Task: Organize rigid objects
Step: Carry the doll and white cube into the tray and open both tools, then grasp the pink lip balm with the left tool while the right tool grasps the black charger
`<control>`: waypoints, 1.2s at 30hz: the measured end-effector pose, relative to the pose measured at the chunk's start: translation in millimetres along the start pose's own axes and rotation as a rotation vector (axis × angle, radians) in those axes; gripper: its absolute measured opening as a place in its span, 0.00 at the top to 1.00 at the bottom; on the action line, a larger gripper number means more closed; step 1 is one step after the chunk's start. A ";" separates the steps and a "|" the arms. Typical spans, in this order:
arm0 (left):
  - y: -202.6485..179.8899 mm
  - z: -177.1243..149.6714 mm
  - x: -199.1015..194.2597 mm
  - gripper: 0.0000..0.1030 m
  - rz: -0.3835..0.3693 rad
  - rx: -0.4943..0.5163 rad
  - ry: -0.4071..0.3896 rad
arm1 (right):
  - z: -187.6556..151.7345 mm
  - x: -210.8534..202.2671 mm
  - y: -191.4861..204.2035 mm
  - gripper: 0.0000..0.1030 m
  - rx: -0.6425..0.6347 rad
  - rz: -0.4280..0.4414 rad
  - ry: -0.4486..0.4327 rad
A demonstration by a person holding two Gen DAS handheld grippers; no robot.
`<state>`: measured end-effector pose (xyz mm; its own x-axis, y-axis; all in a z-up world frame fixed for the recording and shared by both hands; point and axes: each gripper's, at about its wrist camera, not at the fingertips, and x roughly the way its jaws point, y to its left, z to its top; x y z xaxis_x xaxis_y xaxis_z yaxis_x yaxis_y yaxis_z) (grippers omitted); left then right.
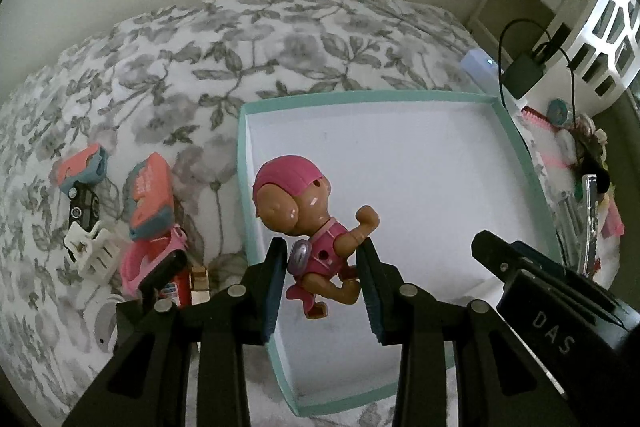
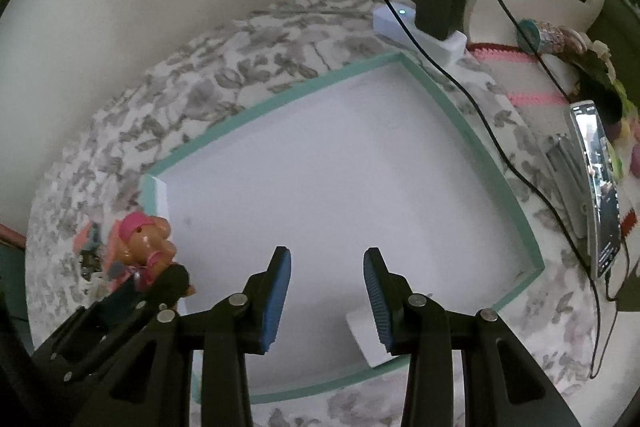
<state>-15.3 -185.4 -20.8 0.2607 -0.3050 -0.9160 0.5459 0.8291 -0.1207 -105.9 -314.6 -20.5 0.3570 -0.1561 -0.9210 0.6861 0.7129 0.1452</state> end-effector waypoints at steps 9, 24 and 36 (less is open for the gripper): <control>11.4 2.6 -11.4 0.38 0.001 -0.039 -0.029 | -1.9 0.6 -1.5 0.60 0.003 -0.022 0.002; 105.2 -4.9 -48.8 0.07 0.100 -0.314 -0.131 | -8.1 3.7 10.9 0.22 -0.056 -0.012 -0.022; 173.1 -21.7 -81.9 0.07 0.203 -0.486 -0.247 | -11.9 -1.3 27.6 0.00 -0.099 0.039 -0.093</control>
<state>40.5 -6.8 25.0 0.5317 -0.1695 -0.8298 0.0528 0.9845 -0.1673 -94.9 -286.7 -19.6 0.4428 -0.1863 -0.8770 0.6060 0.7831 0.1397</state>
